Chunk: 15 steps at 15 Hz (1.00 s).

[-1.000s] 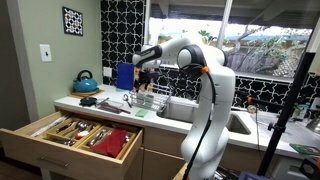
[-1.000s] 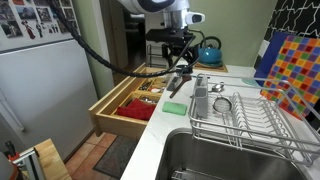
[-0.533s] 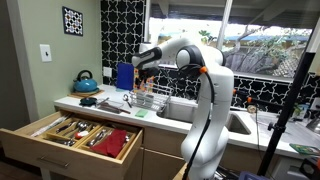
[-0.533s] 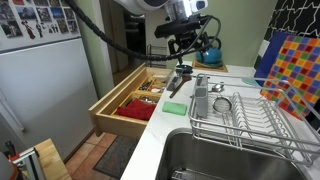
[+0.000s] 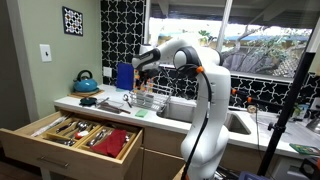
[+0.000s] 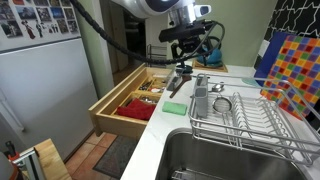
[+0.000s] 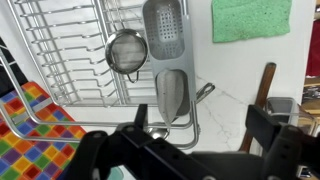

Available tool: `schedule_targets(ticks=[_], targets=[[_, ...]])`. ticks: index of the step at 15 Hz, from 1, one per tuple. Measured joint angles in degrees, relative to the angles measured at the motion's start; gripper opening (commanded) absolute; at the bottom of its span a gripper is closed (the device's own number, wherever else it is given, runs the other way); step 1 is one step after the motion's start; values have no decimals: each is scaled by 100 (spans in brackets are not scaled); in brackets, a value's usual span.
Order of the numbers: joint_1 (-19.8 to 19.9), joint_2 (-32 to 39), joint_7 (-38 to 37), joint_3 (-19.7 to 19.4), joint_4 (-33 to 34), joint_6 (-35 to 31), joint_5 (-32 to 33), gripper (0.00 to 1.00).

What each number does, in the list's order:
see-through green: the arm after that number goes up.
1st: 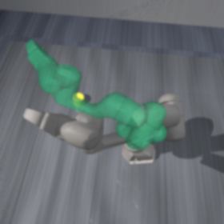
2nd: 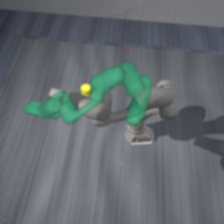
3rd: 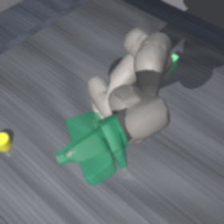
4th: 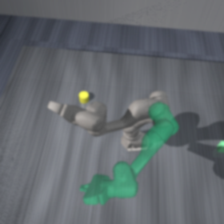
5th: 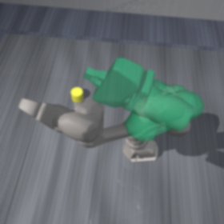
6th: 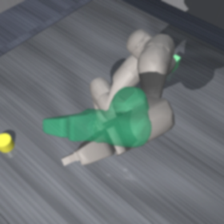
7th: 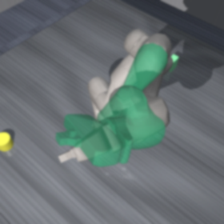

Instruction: Take the two sponges off of the dish rack

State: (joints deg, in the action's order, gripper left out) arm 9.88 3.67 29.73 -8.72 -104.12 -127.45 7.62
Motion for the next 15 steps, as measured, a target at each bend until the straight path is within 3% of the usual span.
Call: schedule_targets(ticks=[5, 15], targets=[[116, 451, 461, -16, 248, -198, -359, 94], [290, 1047, 894, 25, 746, -332, -731, 12]])
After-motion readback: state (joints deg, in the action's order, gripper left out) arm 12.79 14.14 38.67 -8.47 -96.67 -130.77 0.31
